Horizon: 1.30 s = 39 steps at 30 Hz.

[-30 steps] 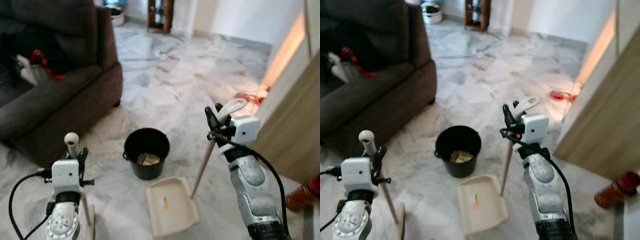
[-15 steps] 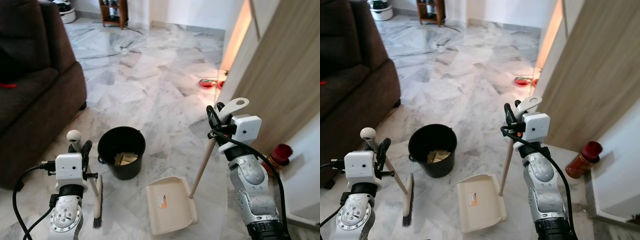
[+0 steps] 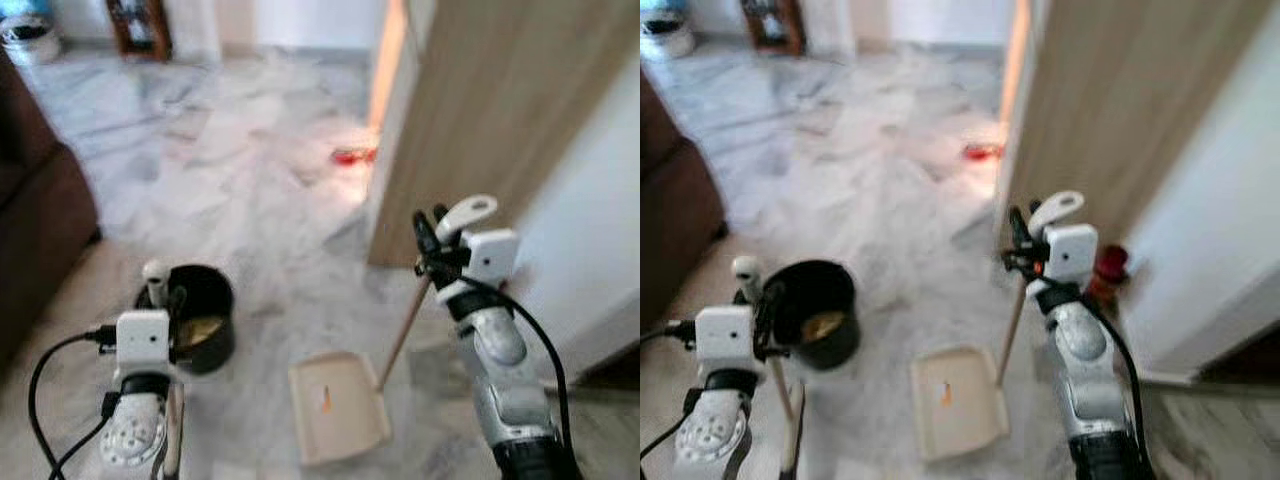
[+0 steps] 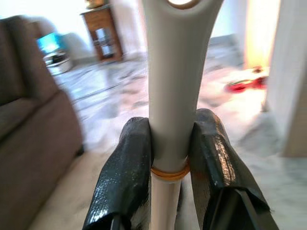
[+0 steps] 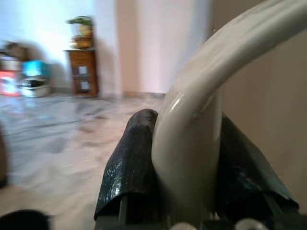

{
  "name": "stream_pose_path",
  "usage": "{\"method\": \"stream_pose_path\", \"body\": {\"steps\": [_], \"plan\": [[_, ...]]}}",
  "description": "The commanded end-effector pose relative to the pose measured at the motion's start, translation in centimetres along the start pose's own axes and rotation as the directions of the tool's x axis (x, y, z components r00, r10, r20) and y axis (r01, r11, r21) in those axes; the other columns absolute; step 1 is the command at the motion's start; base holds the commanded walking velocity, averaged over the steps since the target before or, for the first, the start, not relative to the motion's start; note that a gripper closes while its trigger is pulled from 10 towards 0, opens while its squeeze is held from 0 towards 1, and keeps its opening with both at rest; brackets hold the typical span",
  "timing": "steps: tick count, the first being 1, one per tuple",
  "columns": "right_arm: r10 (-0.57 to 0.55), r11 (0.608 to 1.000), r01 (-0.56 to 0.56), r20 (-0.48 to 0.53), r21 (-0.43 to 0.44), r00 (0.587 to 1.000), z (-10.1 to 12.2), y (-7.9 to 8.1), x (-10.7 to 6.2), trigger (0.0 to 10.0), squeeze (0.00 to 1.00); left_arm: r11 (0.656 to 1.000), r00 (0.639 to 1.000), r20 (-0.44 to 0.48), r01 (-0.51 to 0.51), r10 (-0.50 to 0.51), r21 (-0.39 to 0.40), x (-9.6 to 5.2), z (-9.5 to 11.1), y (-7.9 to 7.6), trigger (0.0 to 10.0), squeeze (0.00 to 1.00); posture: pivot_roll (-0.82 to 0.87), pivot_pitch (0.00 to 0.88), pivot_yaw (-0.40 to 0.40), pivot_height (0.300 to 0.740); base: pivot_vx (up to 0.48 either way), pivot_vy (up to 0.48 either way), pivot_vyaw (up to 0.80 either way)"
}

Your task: Sweep floor

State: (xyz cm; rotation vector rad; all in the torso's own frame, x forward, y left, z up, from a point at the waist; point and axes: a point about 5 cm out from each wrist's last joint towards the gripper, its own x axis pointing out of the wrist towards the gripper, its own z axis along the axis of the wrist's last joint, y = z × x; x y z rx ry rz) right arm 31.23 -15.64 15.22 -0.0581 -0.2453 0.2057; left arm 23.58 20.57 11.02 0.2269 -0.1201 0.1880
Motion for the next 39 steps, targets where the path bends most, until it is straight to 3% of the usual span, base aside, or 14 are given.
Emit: {"method": "stream_pose_path", "body": {"steps": [1,24,39], "plan": [[0.006,1.000,-0.006,0.034,-0.005,0.999,0.76,0.21,0.37,10.0,0.00,1.000,1.000,0.027,-0.005,0.005,0.007,0.08,0.49,0.14,10.0,0.00,0.02,0.084,-0.031,0.740,0.000,0.000,-0.78],[0.008,1.000,-0.007,0.039,-0.012,0.999,0.82,0.26,0.44,10.0,0.00,1.000,0.999,0.035,0.007,-0.008,0.019,0.15,0.43,0.13,10.0,0.00,0.01,0.044,-0.035,0.740,0.000,-0.182,-0.78],[-0.051,0.999,0.051,0.039,-0.008,0.998,0.70,-0.03,0.74,10.0,0.00,1.000,0.999,0.050,0.008,-0.008,0.008,1.02,0.79,0.38,10.0,0.00,0.02,0.072,-0.024,0.740,0.000,0.000,-0.78]]}}
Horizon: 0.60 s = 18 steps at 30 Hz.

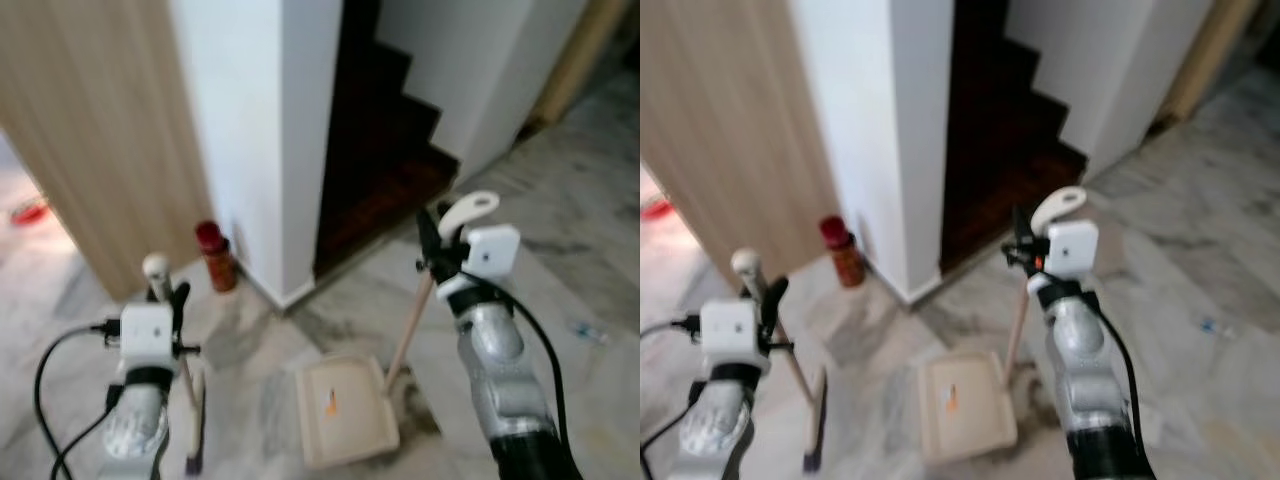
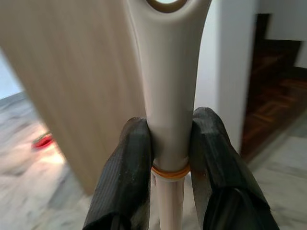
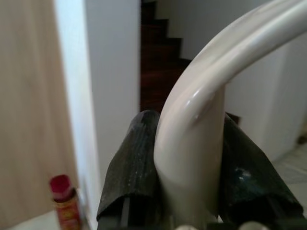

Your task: Sweep floor

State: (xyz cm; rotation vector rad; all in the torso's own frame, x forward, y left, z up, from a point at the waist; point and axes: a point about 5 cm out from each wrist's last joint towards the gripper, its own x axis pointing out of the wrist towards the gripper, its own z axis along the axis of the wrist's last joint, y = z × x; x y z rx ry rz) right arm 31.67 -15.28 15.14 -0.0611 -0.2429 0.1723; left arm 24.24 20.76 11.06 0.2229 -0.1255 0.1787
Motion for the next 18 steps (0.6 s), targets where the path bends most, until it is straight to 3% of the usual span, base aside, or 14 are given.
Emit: {"method": "stream_pose_path", "body": {"steps": [1,18], "plan": [[-0.019,1.000,0.019,0.042,-0.001,0.999,0.87,-0.30,0.28,10.0,0.00,1.000,0.999,0.044,-0.001,0.000,0.013,0.34,0.86,0.32,10.0,0.00,0.02,0.072,-0.024,0.740,0.000,0.000,-0.78],[-0.015,1.000,0.016,0.040,-0.004,0.999,0.95,-0.26,0.54,10.0,0.00,1.000,0.998,0.058,-0.026,0.026,-0.012,0.64,1.27,0.64,10.0,0.00,0.02,0.095,-0.038,0.740,0.000,0.000,-0.78]]}}
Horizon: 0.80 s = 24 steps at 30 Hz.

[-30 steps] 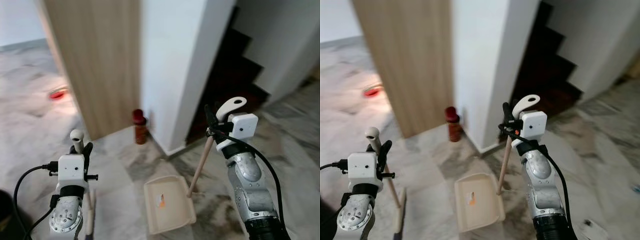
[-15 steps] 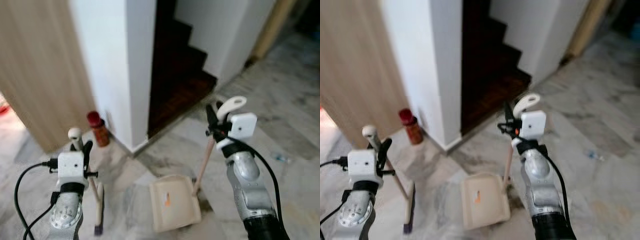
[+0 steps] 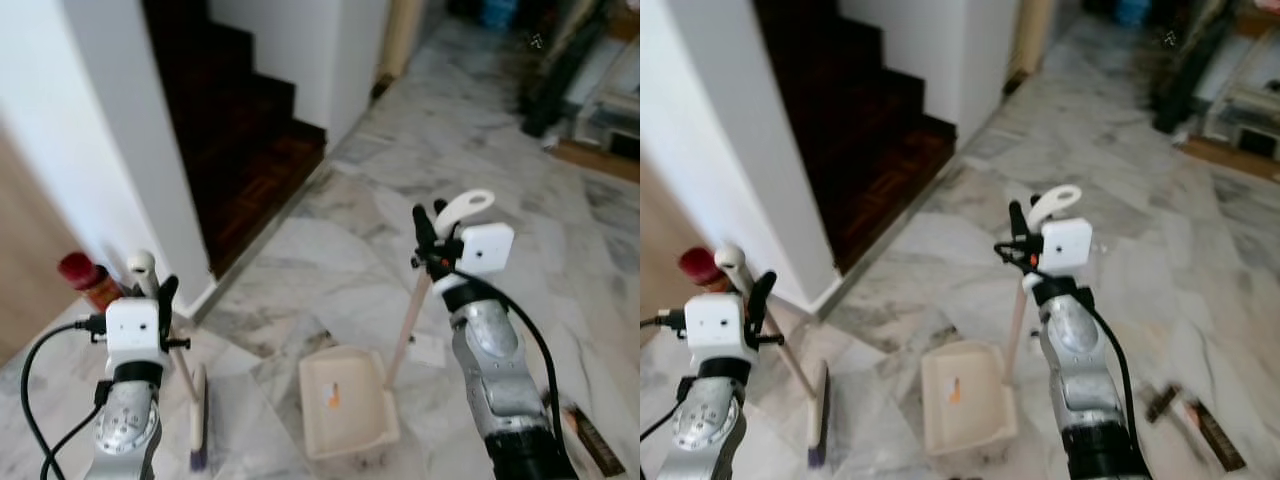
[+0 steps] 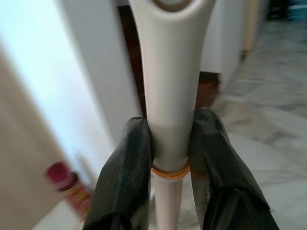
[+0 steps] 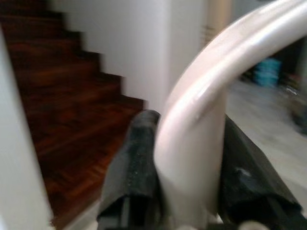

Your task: Sweep floor

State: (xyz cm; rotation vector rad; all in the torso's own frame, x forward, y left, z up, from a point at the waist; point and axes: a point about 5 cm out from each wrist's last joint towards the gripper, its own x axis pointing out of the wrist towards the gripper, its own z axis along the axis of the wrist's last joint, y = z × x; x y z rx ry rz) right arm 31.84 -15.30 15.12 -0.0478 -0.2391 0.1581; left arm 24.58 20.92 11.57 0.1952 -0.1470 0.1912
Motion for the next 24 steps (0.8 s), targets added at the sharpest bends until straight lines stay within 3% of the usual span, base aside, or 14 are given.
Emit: {"method": "stream_pose_path", "body": {"steps": [1,24], "plan": [[0.000,1.000,0.001,0.043,-0.017,0.999,1.04,-0.25,0.39,10.0,0.00,1.000,0.999,0.041,-0.010,0.009,0.015,0.22,0.85,0.39,10.0,0.00,0.02,0.095,-0.038,0.740,0.000,0.000,-0.78],[0.009,1.000,-0.008,0.041,-0.025,0.999,1.04,-0.23,0.14,10.0,0.00,0.999,0.999,0.051,-0.008,0.009,-0.037,0.26,1.02,0.24,10.0,0.00,0.00,0.077,-0.041,0.740,0.000,0.000,-0.78]]}}
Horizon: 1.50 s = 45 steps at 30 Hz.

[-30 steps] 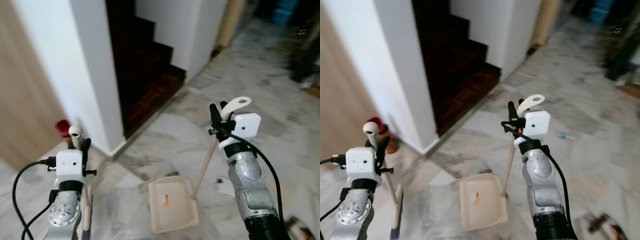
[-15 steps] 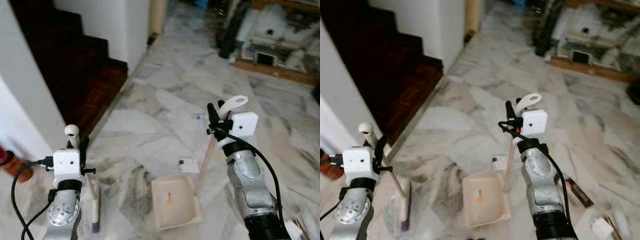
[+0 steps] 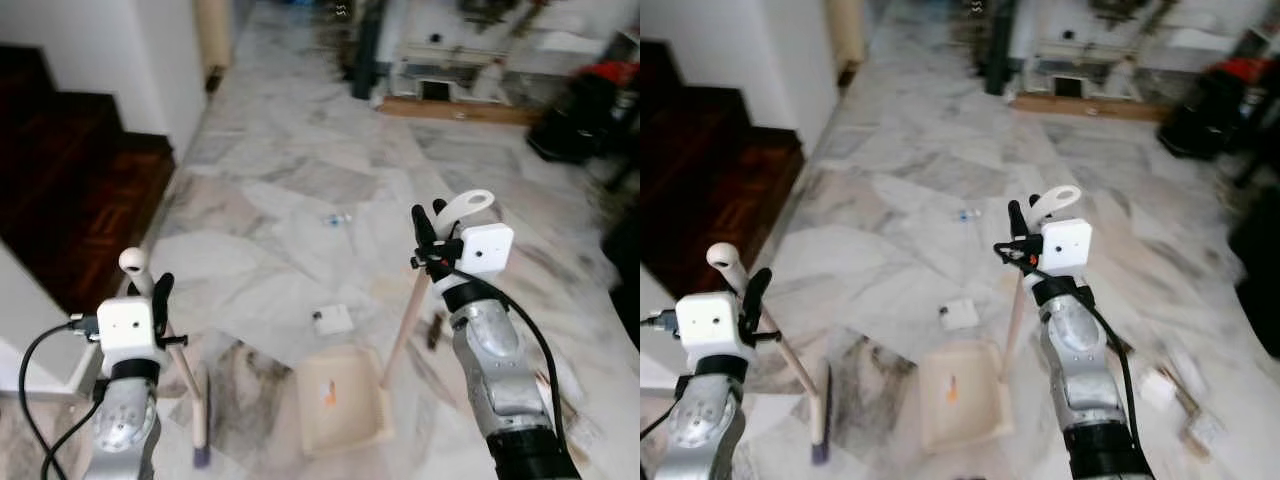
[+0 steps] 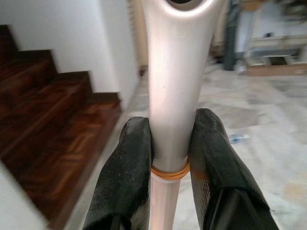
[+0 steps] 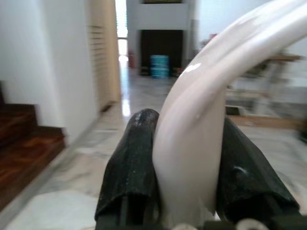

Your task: Sweep floor

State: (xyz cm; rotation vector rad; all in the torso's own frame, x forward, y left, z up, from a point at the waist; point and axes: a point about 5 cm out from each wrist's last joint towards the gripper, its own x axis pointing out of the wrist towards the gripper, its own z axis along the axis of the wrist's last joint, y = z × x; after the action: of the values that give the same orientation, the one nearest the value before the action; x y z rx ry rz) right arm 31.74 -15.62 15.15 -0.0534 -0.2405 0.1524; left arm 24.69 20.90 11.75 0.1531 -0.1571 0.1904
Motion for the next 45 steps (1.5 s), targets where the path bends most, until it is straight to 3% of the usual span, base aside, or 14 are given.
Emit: {"method": "stream_pose_path", "body": {"steps": [1,11,40,45], "plan": [[0.037,0.999,-0.037,0.033,-0.010,0.999,0.93,0.23,0.24,10.0,0.00,1.000,0.999,0.043,-0.001,0.001,0.001,0.07,0.80,0.03,10.0,0.00,0.00,0.070,-0.045,0.740,0.000,0.000,-0.78],[0.051,0.998,-0.050,0.036,-0.023,0.998,1.00,0.52,0.15,10.0,0.00,1.000,1.000,0.013,0.018,-0.018,0.003,-0.36,0.33,-0.52,10.0,0.00,0.00,0.061,-0.053,0.740,0.000,0.000,-0.08],[0.024,1.000,-0.024,0.041,-0.001,0.999,0.98,0.36,0.00,10.0,0.00,0.999,0.999,0.027,0.035,-0.035,0.005,-0.22,0.31,-0.53,10.0,0.00,-0.01,0.000,-0.044,0.740,0.310,0.000,0.00],[-0.028,1.000,0.028,0.060,-0.004,0.998,1.23,-0.03,-0.36,10.0,0.00,0.999,0.998,0.023,0.054,-0.054,0.007,-0.12,0.25,-0.46,10.0,0.00,-0.01,0.000,-0.021,0.740,0.332,0.000,0.00]]}}
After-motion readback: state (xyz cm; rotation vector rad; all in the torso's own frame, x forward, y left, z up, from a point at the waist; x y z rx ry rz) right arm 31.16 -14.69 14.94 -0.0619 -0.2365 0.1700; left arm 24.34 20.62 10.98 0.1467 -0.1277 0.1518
